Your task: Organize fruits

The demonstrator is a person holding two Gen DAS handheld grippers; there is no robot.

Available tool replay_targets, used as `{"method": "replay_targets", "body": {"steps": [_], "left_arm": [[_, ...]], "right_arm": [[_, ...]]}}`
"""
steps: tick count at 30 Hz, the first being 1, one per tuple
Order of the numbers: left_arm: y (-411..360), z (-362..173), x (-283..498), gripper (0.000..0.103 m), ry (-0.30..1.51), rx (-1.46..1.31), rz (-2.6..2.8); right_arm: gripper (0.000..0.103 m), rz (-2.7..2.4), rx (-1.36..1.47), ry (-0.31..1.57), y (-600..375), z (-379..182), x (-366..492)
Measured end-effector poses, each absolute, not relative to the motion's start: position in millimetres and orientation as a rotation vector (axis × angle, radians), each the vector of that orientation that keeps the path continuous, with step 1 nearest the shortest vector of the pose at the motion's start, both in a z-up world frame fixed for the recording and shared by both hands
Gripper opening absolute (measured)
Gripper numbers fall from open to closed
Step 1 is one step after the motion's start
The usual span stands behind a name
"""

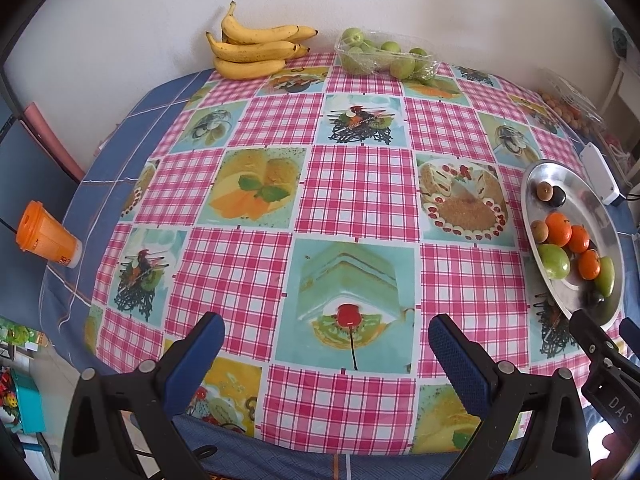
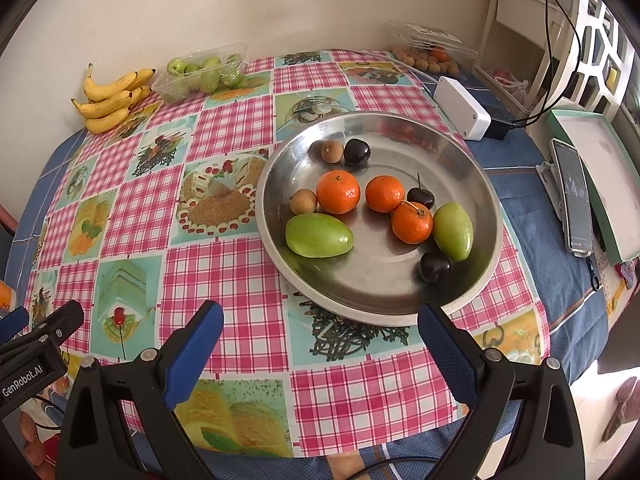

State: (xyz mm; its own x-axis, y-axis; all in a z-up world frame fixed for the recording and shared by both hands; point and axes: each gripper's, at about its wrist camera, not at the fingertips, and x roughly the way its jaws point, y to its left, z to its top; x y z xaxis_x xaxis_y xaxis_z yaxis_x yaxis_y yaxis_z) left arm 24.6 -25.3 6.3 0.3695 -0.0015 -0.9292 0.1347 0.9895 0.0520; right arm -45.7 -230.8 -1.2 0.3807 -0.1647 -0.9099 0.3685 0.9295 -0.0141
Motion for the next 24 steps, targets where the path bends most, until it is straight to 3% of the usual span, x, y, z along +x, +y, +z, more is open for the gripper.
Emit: {"method": "replay_targets", "body": {"steps": [24], "left_arm": [[-26.3, 1.9, 25.2, 0.103, 1.218, 0.123, -0.085]], "right_arm": [[0.098, -0.341, 0.201, 1.138, -230.5, -2.3, -44.6]]}}
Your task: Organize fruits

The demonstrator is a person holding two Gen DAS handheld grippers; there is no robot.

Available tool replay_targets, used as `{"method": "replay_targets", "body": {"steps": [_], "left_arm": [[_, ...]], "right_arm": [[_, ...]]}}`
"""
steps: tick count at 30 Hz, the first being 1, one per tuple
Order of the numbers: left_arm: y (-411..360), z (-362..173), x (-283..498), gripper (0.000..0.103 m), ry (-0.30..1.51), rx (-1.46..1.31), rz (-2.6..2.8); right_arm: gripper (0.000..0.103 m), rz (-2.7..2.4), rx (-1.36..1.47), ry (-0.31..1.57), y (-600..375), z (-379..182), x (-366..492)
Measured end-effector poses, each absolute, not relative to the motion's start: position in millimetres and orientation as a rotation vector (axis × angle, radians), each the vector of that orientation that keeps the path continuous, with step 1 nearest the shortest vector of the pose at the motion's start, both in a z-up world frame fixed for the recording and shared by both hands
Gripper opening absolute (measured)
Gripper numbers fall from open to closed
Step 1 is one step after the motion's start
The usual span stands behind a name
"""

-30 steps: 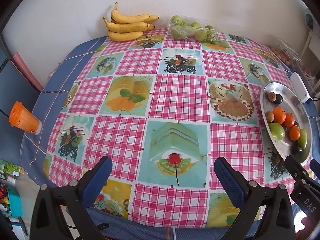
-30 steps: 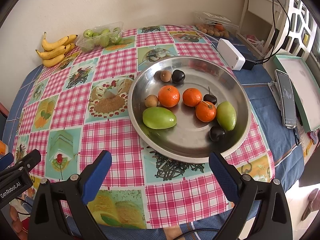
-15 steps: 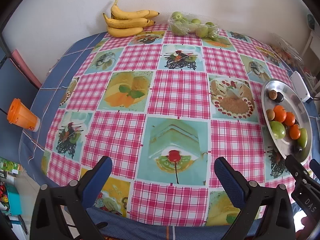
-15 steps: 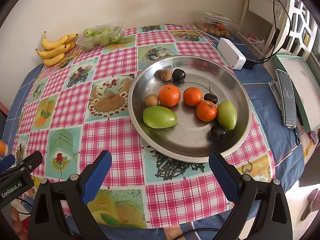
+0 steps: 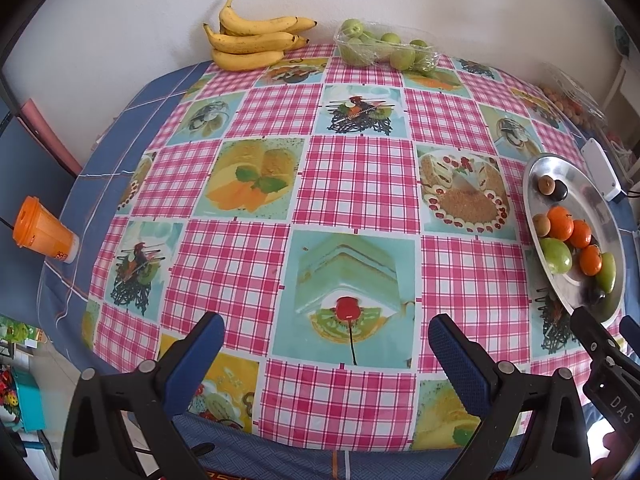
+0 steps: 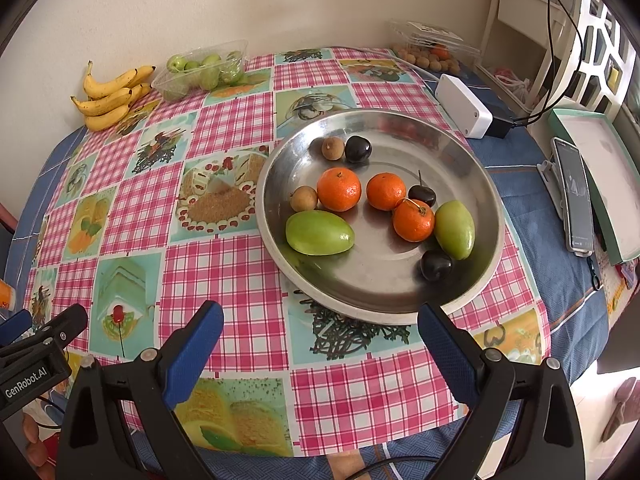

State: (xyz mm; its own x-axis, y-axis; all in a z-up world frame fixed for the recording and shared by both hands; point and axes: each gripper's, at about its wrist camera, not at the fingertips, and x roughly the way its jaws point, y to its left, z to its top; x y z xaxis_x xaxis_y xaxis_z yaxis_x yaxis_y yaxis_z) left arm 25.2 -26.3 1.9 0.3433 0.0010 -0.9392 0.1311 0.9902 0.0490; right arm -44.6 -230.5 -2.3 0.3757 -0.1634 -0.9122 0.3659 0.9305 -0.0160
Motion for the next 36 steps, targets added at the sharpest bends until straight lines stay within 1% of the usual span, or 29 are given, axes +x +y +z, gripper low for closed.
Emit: {"method": "replay_targets", "body": {"steps": [26, 30, 36], "left_arm": [[-23.8, 0.1, 25.9, 0.103, 1.229, 0.114, -0.071], [-24.8, 5.9, 23.8, 0.103, 1.193, 0.127, -0.065], [-24.9, 6.8, 24.0, 0.103, 1.192, 0.125, -0.068]], "right_arm": [[0.098, -0.338, 0.199, 1.144, -231.1, -3.0, -44.6], [0.098, -0.338, 0.2, 1.144, -230.9, -3.2, -44.9], [0.098, -0.339, 0.199, 1.145, -231.0, -3.0, -44.3]]}}
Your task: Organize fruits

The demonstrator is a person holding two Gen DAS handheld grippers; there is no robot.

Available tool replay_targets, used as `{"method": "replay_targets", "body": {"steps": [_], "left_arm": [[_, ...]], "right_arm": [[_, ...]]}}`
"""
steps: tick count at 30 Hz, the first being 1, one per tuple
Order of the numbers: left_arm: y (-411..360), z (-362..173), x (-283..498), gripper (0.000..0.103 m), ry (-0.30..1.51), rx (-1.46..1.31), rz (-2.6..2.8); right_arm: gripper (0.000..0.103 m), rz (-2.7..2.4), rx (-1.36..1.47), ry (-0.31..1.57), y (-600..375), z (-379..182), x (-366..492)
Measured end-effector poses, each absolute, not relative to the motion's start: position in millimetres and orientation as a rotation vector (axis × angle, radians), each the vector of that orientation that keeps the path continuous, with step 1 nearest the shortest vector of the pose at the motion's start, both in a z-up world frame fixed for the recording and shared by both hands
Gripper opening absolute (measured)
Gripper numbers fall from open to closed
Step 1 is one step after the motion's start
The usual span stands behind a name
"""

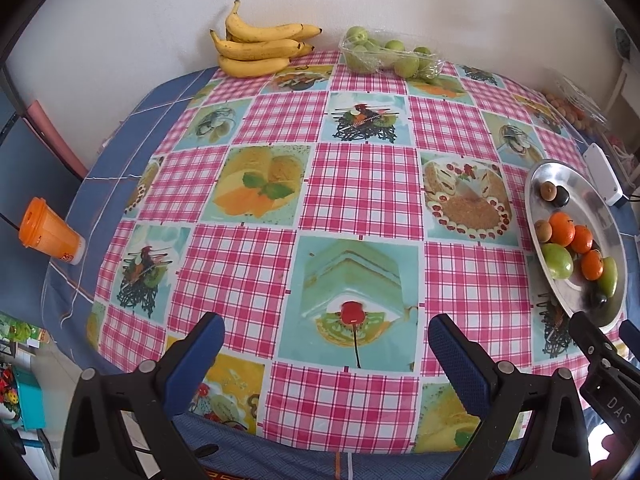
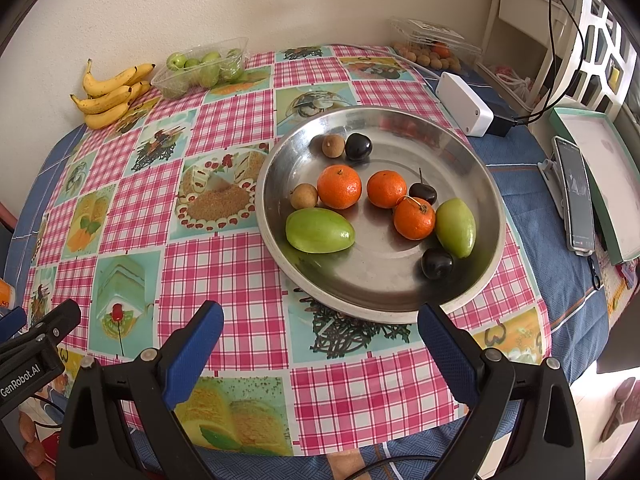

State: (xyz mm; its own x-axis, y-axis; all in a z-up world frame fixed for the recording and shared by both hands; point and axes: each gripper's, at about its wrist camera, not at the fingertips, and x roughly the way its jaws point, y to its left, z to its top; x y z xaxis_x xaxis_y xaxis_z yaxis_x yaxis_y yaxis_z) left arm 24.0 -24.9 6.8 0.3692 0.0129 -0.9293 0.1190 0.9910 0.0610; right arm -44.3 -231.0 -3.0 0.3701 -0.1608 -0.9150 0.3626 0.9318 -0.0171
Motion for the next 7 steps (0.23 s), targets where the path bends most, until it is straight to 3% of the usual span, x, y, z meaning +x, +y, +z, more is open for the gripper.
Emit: {"method": "replay_targets", "body": {"steps": [7], "left_arm": [[-23.3, 7.6, 24.5, 0.103, 1.192, 0.114, -0.068]], "right_arm": [[0.098, -0.338, 0.199, 1.146, -231.1, -3.7, -45.0]]}}
